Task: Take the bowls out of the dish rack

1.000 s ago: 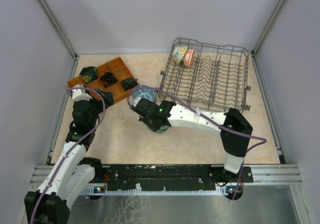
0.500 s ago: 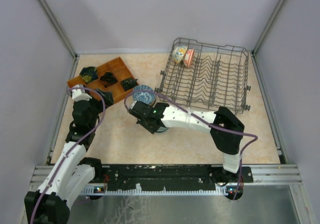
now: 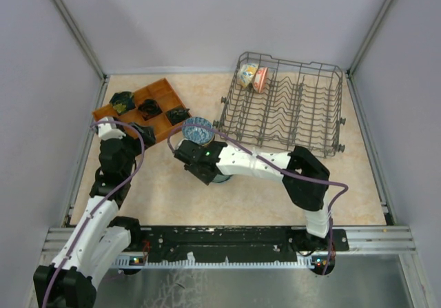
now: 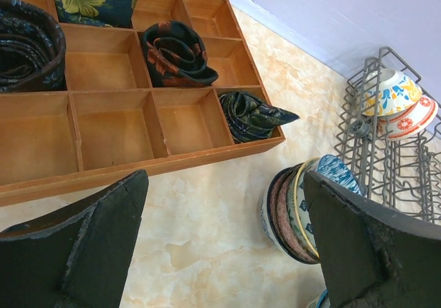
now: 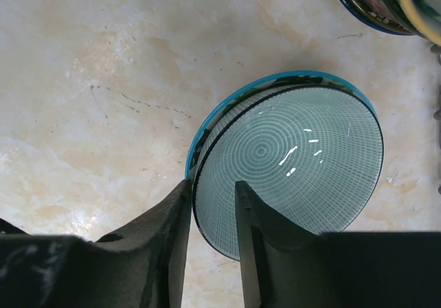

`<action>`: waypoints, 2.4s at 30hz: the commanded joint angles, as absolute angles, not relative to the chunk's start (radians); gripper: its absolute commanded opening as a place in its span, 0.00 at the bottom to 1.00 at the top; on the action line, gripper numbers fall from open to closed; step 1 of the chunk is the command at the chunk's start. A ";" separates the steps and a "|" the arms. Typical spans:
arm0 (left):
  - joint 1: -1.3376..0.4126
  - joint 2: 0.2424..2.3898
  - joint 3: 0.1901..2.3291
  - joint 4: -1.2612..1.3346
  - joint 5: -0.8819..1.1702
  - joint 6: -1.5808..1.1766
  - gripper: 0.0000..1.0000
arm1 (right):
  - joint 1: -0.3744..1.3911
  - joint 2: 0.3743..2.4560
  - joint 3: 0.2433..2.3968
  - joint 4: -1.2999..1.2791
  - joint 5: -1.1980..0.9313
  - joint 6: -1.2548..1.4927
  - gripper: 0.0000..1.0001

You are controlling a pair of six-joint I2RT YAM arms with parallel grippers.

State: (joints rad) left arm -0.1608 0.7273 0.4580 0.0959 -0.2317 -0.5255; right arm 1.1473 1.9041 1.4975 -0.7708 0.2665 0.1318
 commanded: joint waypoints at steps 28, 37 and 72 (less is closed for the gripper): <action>-0.154 0.719 0.440 0.143 -0.235 -0.544 1.00 | 0.473 1.249 1.151 0.057 0.037 0.234 0.59; -0.154 0.744 0.379 0.262 -0.260 -0.580 0.99 | 0.188 1.565 1.208 0.363 -0.281 0.399 0.58; -0.155 0.937 0.368 0.433 -0.274 -0.582 0.99 | 0.071 2.310 1.723 0.534 -0.534 0.574 0.55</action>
State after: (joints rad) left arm -0.1608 0.9348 0.3695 0.3927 -0.2687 -0.5797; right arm 0.0753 2.2883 1.6444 0.4618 -0.4927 0.5484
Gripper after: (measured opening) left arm 0.996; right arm 0.565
